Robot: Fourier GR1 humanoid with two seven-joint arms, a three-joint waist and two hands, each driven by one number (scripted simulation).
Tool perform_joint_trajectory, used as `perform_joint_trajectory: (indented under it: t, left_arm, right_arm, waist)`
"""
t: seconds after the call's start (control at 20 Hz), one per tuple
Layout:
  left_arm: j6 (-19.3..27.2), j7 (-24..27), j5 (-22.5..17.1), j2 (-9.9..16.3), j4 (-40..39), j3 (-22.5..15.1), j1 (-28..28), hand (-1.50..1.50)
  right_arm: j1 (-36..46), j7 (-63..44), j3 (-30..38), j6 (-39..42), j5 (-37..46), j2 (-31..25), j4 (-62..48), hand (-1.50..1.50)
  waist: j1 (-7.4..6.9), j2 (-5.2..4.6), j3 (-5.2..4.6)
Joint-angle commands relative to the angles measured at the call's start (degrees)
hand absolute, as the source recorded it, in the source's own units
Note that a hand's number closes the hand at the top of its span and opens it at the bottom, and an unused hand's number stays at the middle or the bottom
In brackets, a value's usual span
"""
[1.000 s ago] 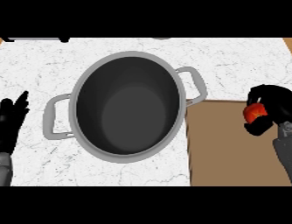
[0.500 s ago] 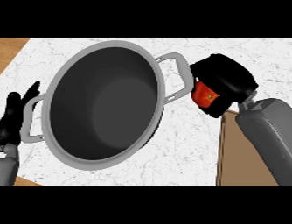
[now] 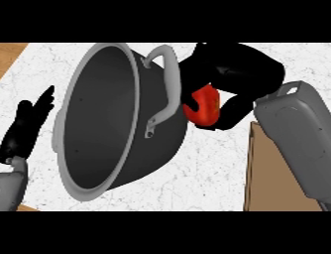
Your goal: Pick the tomato from the tray and place it in the pot
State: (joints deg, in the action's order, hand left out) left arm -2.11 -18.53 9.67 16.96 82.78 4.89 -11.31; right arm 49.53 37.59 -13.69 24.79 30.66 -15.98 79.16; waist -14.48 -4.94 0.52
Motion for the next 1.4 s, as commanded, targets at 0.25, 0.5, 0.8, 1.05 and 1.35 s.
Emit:
perform_joint_trajectory:
  t: [0.25, 0.5, 0.8, 1.05, 1.35]
  left_arm:
    - [1.5, -1.4, 1.7, -1.3, -0.8, -1.4, -1.6, 0.0]
    - [2.6, -3.1, 2.1, -2.1, -0.6, -1.4, -2.4, 0.0]
    - [3.5, -3.6, 2.5, -2.1, -0.8, -0.7, -1.6, 0.0]
    - [3.4, -3.1, 1.8, -0.9, -3.3, 1.3, -1.9, 0.0]
    - [4.1, -4.6, 2.9, -1.2, -2.1, 0.5, -1.6, 0.0]
  right_arm:
    - [12.8, 15.6, 6.2, 11.3, -18.7, -2.0, -9.1, 1.5]
    - [19.1, 16.4, 3.6, 16.7, -24.3, -5.3, -13.1, 1.5]
    - [23.7, 16.6, -2.5, 19.9, -27.8, -7.6, -16.5, 1.5]
    - [27.6, 16.6, -8.6, 20.0, -29.1, -6.8, -17.1, 1.5]
    - [26.5, 19.2, -20.3, 14.7, -25.2, -3.3, -16.3, 1.5]
  waist:
    - [2.64, 0.95, -0.42]
    - [4.12, 1.79, -0.55]
    - [5.67, 2.53, -0.61]
    - [7.52, 2.84, -0.71]
    - [8.23, 3.02, -0.6]
